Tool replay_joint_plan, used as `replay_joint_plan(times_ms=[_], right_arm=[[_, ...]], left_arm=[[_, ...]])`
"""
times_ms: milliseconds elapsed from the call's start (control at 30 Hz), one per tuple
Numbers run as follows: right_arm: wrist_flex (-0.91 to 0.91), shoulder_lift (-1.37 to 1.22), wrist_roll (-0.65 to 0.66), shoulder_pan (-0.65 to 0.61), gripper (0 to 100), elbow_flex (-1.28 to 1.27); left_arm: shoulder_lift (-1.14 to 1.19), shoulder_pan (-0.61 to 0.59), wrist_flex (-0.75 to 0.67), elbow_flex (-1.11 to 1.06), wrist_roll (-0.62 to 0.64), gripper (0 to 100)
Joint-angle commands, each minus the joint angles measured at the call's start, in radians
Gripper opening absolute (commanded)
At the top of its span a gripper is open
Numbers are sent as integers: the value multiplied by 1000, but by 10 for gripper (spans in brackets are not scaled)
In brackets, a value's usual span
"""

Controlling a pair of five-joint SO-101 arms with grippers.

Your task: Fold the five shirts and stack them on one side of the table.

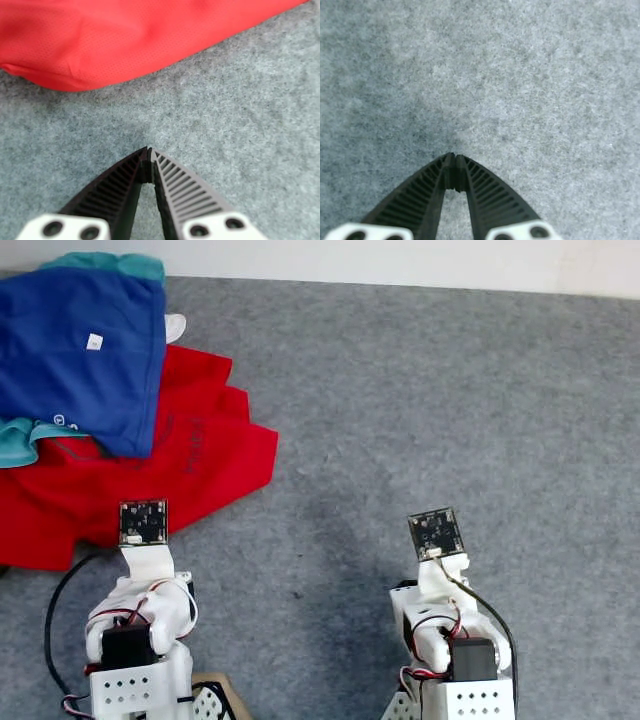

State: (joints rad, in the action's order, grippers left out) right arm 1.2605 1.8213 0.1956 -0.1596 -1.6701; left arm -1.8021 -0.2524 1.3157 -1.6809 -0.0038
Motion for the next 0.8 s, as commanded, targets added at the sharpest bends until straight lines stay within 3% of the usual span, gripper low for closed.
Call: replay_joint_plan(times_ms=[0, 333, 467, 633, 767], right_arm=[[1, 12, 11, -15, 19, -107], [-1, 12, 14, -13, 22, -94], [-91, 12, 9, -10, 23, -51], [-127, 12, 14, 64, 24, 35], [-122, 2, 14, 110, 36, 162]], left_arm=[[-7, 19, 6, -13, -6, 13], [-8, 18, -20, 4, -8, 13], [-8, 18, -78, 5, -6, 13], [-7, -1, -167, 22, -8, 13], [-1, -4, -141, 114, -8, 13]])
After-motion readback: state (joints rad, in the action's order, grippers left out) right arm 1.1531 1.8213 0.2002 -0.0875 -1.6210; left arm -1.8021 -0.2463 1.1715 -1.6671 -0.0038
